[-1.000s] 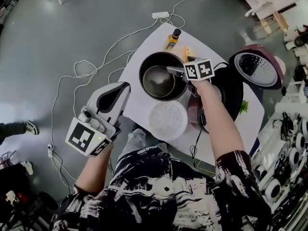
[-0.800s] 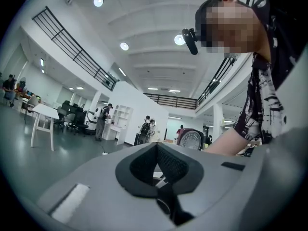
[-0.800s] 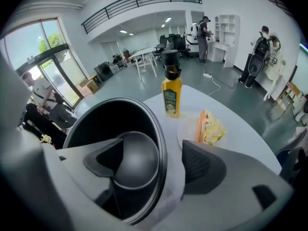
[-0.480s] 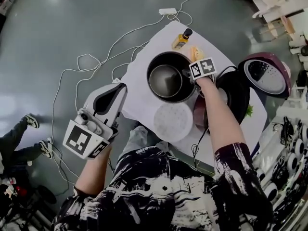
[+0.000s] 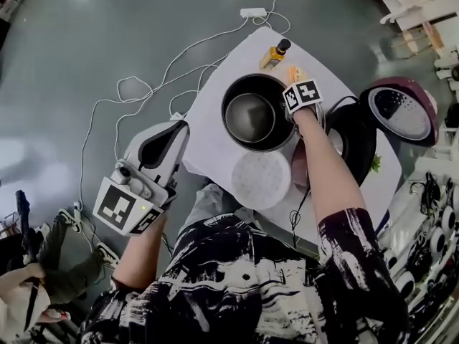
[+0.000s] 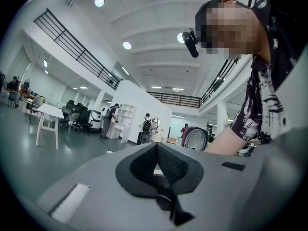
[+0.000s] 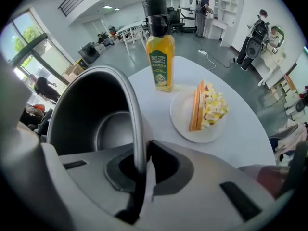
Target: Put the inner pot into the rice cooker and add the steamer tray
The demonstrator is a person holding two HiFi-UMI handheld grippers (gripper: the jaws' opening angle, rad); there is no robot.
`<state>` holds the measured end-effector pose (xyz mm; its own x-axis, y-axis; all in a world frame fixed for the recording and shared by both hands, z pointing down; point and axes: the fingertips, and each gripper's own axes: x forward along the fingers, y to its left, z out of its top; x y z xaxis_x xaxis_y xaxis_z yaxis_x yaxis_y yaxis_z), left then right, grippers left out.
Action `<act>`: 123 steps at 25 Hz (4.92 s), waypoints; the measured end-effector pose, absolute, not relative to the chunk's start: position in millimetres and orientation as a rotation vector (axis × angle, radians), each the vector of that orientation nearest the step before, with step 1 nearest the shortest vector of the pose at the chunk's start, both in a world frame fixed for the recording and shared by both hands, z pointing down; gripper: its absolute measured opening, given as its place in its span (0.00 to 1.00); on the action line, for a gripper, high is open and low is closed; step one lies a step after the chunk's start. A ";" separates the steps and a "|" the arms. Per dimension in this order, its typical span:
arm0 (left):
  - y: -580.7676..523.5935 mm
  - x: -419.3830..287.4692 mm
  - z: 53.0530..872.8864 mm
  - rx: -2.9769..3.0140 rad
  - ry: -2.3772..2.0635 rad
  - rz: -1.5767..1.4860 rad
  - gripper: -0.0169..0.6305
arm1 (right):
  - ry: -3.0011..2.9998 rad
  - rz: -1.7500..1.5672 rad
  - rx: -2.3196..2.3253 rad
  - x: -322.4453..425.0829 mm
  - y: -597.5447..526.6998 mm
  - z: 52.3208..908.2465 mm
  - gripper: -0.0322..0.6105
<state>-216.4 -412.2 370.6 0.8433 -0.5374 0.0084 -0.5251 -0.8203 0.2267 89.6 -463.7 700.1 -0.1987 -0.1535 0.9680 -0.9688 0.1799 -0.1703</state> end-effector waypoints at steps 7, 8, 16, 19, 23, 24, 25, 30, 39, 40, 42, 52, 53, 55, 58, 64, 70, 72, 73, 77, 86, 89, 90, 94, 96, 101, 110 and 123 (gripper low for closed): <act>-404.3 -206.6 359.9 2.818 -0.791 -0.086 0.03 | -1.597 1.182 1.148 89.9 -455.8 683.5 0.06; -403.3 -205.1 357.2 2.823 -0.783 -0.086 0.03 | -1.611 1.188 1.152 87.4 -456.4 679.7 0.06; -405.2 -185.6 339.9 2.870 -0.711 -0.115 0.03 | -1.756 1.198 1.181 78.5 -472.6 617.6 0.06; -401.5 -169.9 330.2 2.898 -0.659 -0.142 0.03 | -1.814 1.176 1.201 85.0 -473.4 574.4 0.06; -388.3 -138.7 316.2 2.934 -0.549 -0.189 0.03 | -1.880 1.156 1.260 107.8 -455.4 510.0 0.06; -383.7 -128.7 312.4 2.942 -0.521 -0.198 0.03 | -1.890 1.153 1.276 116.7 -447.0 495.0 0.06; -378.9 -117.8 308.4 2.948 -0.494 -0.205 0.03 | -1.896 1.152 1.291 127.1 -437.1 481.4 0.06; -353.3 -61.3 290.9 2.982 -0.374 -0.232 0.03 | -1.847 1.196 1.394 200.4 -372.6 447.3 0.06; -312.4 -4.2 288.2 3.010 -0.217 -0.209 0.03 | -1.605 1.363 1.705 329.5 -262.6 480.6 0.06; -309.3 -1.2 289.4 3.013 -0.211 -0.203 0.03 | -1.573 1.372 1.732 340.4 -253.8 487.2 0.06; -304.6 3.0 291.6 3.017 -0.205 -0.189 0.03 | -1.518 1.384 1.770 358.2 -239.8 500.1 0.06; -300.1 3.7 297.0 3.016 -0.239 -0.113 0.03 | -1.429 1.434 1.797 370.7 -232.7 547.9 0.06; -300.6 2.6 297.8 3.016 -0.244 -0.108 0.03 | -1.423 1.429 1.794 369.5 -234.4 551.6 0.06; -301.4 0.5 299.4 3.014 -0.252 -0.103 0.03 | -1.398 1.414 1.791 368.3 -236.6 558.4 0.06; -304.3 -3.7 302.2 3.009 -0.262 -0.095 0.03 | -1.339 1.394 1.799 370.4 -236.9 566.4 0.06; -312.6 -16.0 310.0 2.993 -0.296 -0.085 0.03 | -1.246 1.358 1.789 372.1 -233.5 581.3 0.06; -319.4 -24.0 314.8 2.980 -0.314 -0.088 0.03 | -1.203 1.294 1.737 371.7 -236.7 583.0 0.06; -320.5 -25.7 316.2 2.976 -0.316 -0.091 0.03 | -1.179 1.256 1.707 371.7 -236.4 583.3 0.06; -321.4 -26.6 316.5 2.975 -0.318 -0.094 0.03 | -1.169 1.237 1.687 371.7 -236.4 583.0 0.06; -326.3 -32.1 315.8 2.971 -0.330 -0.107 0.03 | -1.156 1.171 1.609 369.1 -238.3 579.8 0.07; -333.8 -41.6 315.0 2.956 -0.346 -0.134 0.03 | -1.167 1.132 1.589 367.8 -236.6 574.8 0.09; -334.6 -44.3 315.0 2.955 -0.346 -0.141 0.03 | -1.193 1.191 1.646 366.0 -236.1 572.4 0.09; -334.4 -44.8 315.2 2.956 -0.346 -0.142 0.03 | -1.199 1.207 1.661 365.6 -235.6 572.2 0.09; -334.1 -45.5 314.0 2.959 -0.344 -0.145 0.03 | -1.224 1.272 1.725 365.4 -233.9 571.9 0.10; -334.2 -46.8 311.9 2.962 -0.345 -0.145 0.03 | -1.228 1.296 1.740 364.0 -232.3 574.5 0.10; -332.1 -49.8 307.1 2.968 -0.347 -0.144 0.03 | -1.160 1.168 1.672 363.3 -226.2 580.6 0.10; -329.5 -52.7 307.7 2.968 -0.349 -0.150 0.03 | -1.044 0.899 1.504 365.2 -221.5 586.8 0.19; -328.0 -56.4 310.1 2.963 -0.354 -0.146 0.03 | -1.189 1.008 1.769 366.5 -220.2 582.6 0.18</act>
<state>-56.4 -328.0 310.1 0.9674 -0.2411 -0.0781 -0.2261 -0.9602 0.1639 366.5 -220.2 582.6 0.2537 -0.3442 0.9040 -0.9481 -0.2738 0.1618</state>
